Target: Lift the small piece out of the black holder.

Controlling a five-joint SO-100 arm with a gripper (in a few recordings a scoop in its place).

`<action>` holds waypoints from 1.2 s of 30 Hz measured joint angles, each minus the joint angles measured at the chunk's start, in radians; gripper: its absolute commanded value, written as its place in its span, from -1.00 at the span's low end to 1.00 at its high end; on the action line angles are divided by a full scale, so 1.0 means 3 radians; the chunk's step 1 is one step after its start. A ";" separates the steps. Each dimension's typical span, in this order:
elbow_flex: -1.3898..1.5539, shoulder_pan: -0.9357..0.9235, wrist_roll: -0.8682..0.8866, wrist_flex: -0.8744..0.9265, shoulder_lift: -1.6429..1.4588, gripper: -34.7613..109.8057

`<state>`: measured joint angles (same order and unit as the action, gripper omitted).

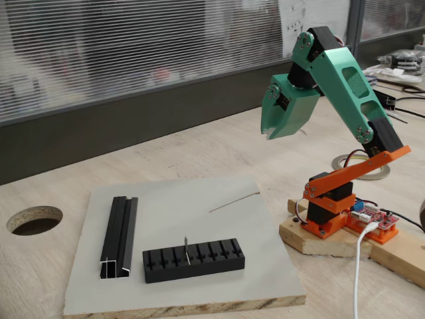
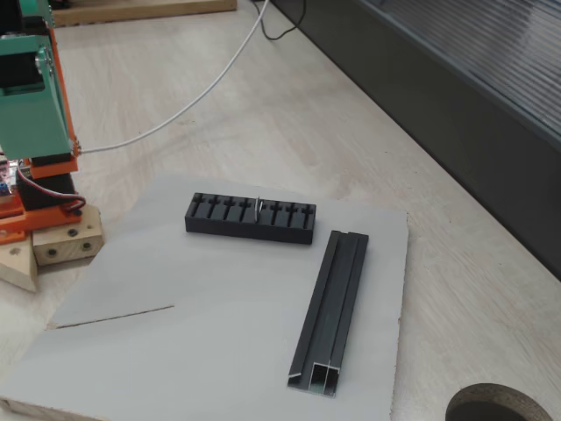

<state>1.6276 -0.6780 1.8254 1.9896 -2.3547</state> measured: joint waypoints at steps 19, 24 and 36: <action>0.0000 0.0026 0.0000 0.0000 0.0000 -0.34; 0.0000 0.0026 0.0000 0.0000 0.0000 -0.34; 0.0000 0.0747 0.0000 0.0000 0.0000 -0.34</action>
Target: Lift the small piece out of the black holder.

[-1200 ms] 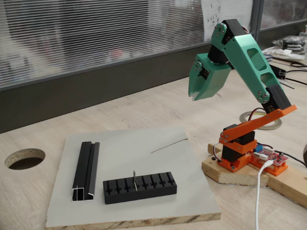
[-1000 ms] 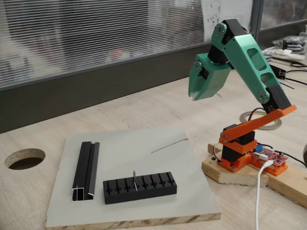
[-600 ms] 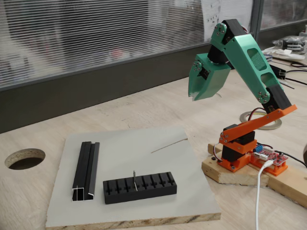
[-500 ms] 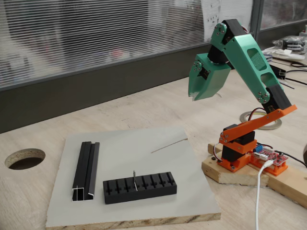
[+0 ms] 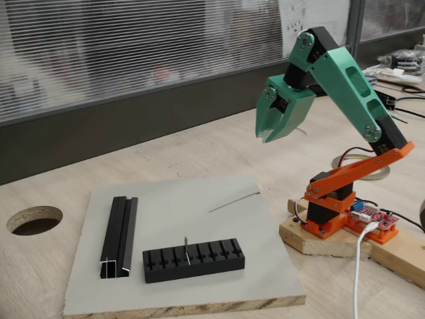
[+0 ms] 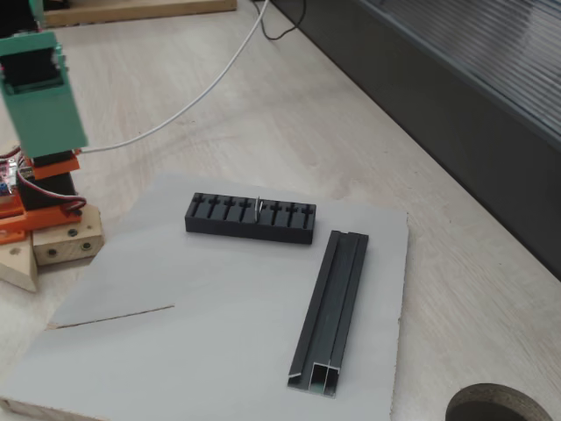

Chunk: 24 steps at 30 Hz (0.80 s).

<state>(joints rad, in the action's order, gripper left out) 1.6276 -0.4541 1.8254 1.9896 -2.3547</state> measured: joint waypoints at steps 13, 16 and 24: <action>0.0000 0.1938 0.0005 0.0000 0.0261 -0.33; 0.0000 0.2388 0.0000 -0.0046 0.0562 -0.33; 0.0015 0.2766 0.0005 -0.0813 0.0808 -0.33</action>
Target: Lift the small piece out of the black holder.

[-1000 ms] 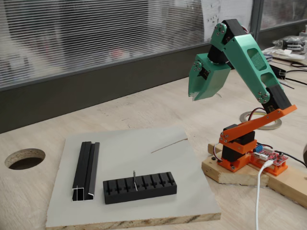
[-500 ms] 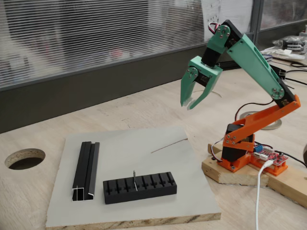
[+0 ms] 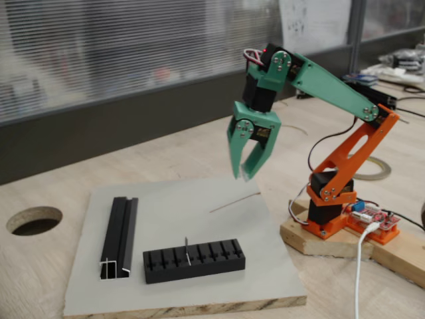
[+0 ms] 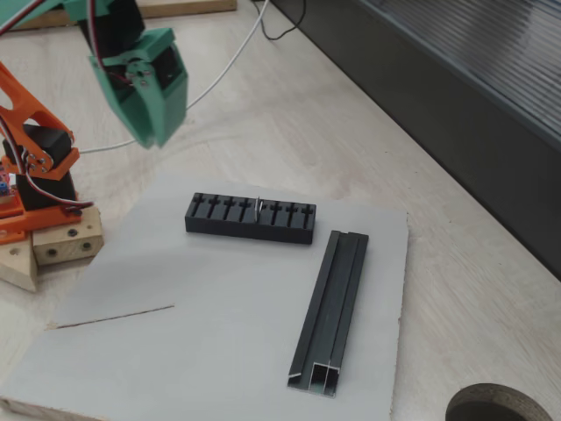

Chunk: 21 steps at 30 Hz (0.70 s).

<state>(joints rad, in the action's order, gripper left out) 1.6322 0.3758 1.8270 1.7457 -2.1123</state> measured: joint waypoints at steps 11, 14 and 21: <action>-0.0015 0.0005 -0.0005 -0.0527 0.0987 -0.33; -0.0015 0.0000 0.0005 -0.0593 0.1048 -0.34; -0.0005 0.0005 0.0000 -0.0885 0.1135 -0.34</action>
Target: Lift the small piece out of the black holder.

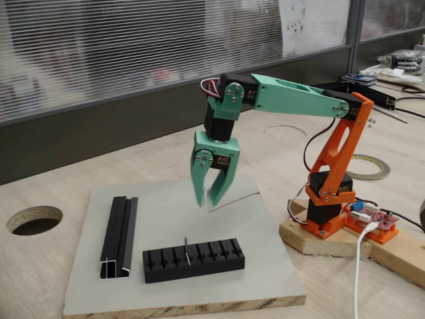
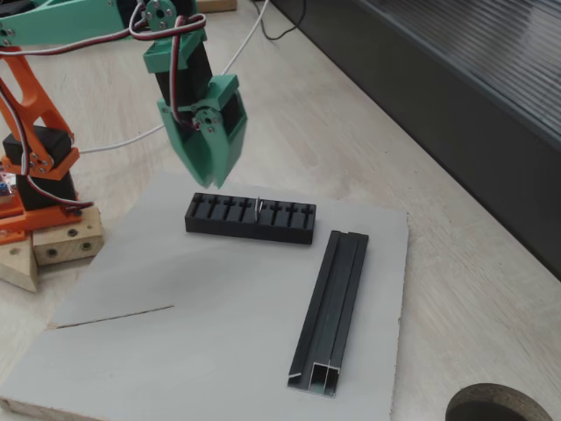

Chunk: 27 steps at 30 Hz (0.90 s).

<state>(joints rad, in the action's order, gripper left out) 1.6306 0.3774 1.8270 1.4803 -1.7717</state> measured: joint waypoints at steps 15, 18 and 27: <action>0.0000 -0.0005 -0.0005 -0.0322 0.0266 -0.31; 0.0000 -0.0005 -0.0005 -0.0547 0.0266 -0.22; 0.0005 -0.0005 -0.0010 -0.0772 0.0302 0.02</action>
<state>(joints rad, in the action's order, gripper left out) 1.6322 0.3758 1.8239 1.2487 -1.6812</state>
